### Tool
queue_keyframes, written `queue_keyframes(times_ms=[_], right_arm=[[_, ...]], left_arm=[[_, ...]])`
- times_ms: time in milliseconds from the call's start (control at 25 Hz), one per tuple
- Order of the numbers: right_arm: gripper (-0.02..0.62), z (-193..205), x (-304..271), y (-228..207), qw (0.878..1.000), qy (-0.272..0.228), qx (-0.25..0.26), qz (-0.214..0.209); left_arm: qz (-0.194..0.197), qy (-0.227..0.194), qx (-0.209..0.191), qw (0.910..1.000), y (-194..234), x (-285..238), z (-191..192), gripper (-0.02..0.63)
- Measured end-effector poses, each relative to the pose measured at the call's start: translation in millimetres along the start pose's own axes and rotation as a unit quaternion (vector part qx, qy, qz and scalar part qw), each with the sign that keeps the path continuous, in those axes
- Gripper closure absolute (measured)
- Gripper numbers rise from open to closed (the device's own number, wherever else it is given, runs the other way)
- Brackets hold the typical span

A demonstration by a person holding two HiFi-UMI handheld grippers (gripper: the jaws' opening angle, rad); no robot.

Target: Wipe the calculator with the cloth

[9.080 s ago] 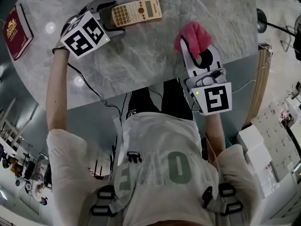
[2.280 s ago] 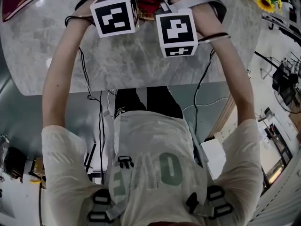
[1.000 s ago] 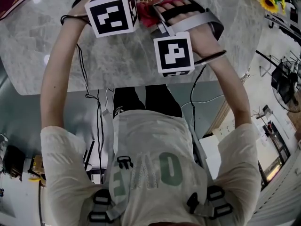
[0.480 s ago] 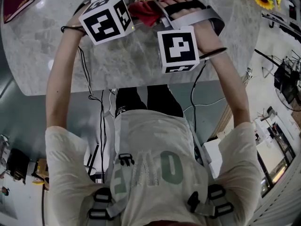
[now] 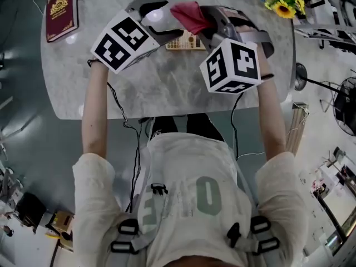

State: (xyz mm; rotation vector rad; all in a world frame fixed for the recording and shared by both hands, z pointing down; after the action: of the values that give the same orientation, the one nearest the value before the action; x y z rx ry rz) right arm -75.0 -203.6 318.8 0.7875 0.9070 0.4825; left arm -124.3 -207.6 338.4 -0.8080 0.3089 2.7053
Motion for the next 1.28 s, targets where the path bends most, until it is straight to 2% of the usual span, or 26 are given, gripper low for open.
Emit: queue_keyframes(times_ms=[80,160,240,360,480,640,720,880,960,1080,1280], right_arm=[[0.541,1,32,-32,0.996,-0.011,-0.083,0.04],[0.541,2,65,-61,0.984,-0.023,-0.153,0.088],[0.541,2,95,-85,0.968,-0.038,-0.204,0.139],[0.541,3,137,-111,0.939,-0.058,-0.258,0.219],[0.541,5,172,-120,0.907,-0.081,-0.298,0.286],[0.541,12,206,-114,0.864,-0.109,-0.346,0.348],[0.54,18,213,-104,0.845,-0.115,-0.379,0.36],[0.54,30,219,-78,0.801,-0.124,-0.472,0.347],[0.54,34,217,-65,0.787,-0.129,-0.507,0.327],[0.54,36,213,-51,0.785,-0.123,-0.521,0.312],[0.541,35,210,-39,0.79,-0.116,-0.523,0.299]], left_arm=[[-0.034,-0.041,-0.004,0.9986,-14,17,-34,0.25],[-0.061,-0.078,-0.008,0.995,-33,33,-62,0.25],[-0.088,-0.114,-0.016,0.9895,-55,49,-86,0.25],[-0.147,-0.166,-0.042,0.9741,-81,70,-115,0.266],[-0.216,-0.222,-0.034,0.9502,-96,89,-127,0.313],[-0.296,-0.312,0.01,0.9025,-112,108,-127,0.397],[-0.329,-0.324,0.017,0.887,-121,111,-124,0.452],[-0.379,-0.306,0.001,0.8732,-138,106,-115,0.529],[-0.397,-0.309,0.005,0.864,-144,107,-112,0.558],[-0.413,-0.315,0.007,0.8547,-149,109,-112,0.58],[-0.423,-0.313,0.003,0.8503,-151,111,-115,0.584]])
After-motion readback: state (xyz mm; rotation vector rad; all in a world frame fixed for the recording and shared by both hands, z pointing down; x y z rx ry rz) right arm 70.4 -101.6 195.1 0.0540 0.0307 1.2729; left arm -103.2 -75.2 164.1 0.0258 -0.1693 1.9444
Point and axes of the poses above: the fingertips, and each gripper's own axes: x backward along the fingers, y to its left, z out of its underside, the point moved 3 cm from there along x, backward along the fingers, and after that the axes turned 15 degrees about z, right-handed, at the moved point
